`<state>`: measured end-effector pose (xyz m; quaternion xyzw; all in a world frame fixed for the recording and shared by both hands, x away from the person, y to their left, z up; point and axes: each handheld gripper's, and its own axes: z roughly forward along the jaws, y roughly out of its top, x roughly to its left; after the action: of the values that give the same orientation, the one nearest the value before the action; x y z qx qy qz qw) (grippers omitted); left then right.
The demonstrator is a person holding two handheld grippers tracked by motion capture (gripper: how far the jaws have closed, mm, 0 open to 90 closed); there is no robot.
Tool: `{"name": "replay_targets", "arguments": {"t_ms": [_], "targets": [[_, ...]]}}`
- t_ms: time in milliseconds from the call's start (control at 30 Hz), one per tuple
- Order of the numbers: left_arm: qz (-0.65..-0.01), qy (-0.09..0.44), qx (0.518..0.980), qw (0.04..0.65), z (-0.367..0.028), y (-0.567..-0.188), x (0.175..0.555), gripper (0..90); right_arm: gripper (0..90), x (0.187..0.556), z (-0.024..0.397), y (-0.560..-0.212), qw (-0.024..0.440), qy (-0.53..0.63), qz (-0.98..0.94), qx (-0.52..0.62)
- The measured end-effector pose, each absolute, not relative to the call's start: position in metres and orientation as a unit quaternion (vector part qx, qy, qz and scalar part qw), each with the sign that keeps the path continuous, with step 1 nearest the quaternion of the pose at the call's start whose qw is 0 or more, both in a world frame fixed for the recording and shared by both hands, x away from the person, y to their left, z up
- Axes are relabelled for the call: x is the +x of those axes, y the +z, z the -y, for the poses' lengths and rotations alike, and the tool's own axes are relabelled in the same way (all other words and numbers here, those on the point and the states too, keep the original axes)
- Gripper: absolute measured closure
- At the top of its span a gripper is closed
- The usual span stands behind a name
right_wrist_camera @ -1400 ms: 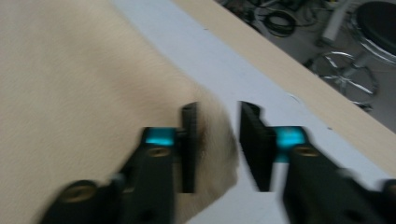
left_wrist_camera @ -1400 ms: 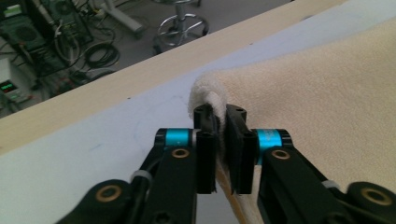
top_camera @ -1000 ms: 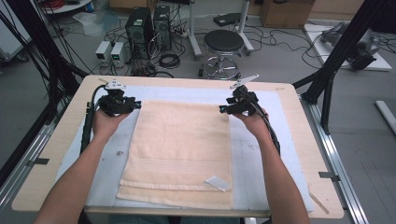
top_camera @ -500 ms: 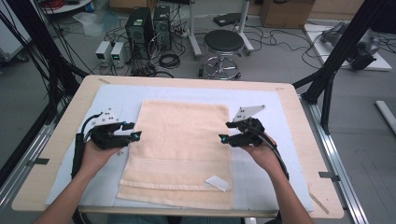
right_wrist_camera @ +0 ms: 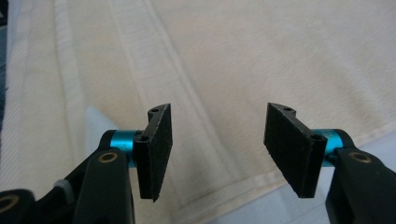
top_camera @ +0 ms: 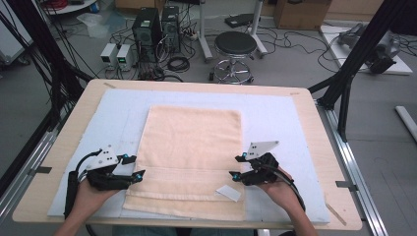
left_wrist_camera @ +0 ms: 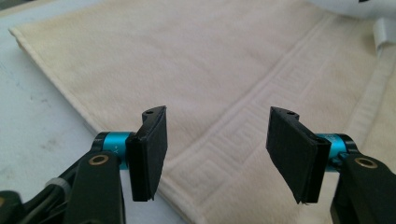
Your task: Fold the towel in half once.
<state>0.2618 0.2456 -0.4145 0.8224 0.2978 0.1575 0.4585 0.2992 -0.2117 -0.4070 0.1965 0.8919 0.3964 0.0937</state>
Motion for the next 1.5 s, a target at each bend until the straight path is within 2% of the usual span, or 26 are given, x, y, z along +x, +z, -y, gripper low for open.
{"name": "replay_targets", "arguments": {"t_ms": [167, 267, 333, 467, 700, 833, 967, 1233, 1500], "targets": [[-0.288, 0.131, 0.836, 0.448, -0.25, -0.425, 0.252, 37.2, 45.9, 0.283, 0.213, -0.414, 0.076, 0.403, -0.894, 0.18], [-0.277, 0.102, 0.843, 0.449, -0.25, -0.431, 0.249, 49.5, 48.3, 0.276, 0.213, -0.418, 0.071, 0.399, -0.897, 0.175], [-0.27, 0.096, 0.85, 0.442, -0.248, -0.433, 0.249, 51.0, 51.1, 0.274, 0.213, -0.423, 0.067, 0.396, -0.899, 0.174], [-0.247, 0.092, 0.872, 0.413, -0.242, -0.439, 0.25, 60.4, 58.0, 0.272, 0.209, -0.435, 0.055, 0.37, -0.912, 0.166], [-0.259, 0.097, 0.867, 0.414, -0.241, -0.44, 0.25, 70.1, 74.5, 0.271, 0.208, -0.434, 0.064, 0.368, -0.912, 0.17], [-0.253, 0.104, 0.871, 0.408, -0.238, -0.439, 0.249, 79.9, 83.6, 0.271, 0.206, -0.433, 0.06, 0.368, -0.913, 0.163], [-0.251, 0.104, 0.872, 0.408, -0.238, -0.437, 0.249, 84.7, 85.4, 0.271, 0.205, -0.431, 0.067, 0.366, -0.915, 0.16], [-0.254, 0.109, 0.858, 0.434, -0.245, -0.429, 0.248, 85.8, 86.5, 0.272, 0.211, -0.425, 0.051, 0.397, -0.9, 0.169], [-0.263, 0.117, 0.836, 0.466, -0.253, -0.418, 0.244, 86.0, 86.6, 0.271, 0.217, -0.407, 0.056, 0.447, -0.876, 0.174]]}}
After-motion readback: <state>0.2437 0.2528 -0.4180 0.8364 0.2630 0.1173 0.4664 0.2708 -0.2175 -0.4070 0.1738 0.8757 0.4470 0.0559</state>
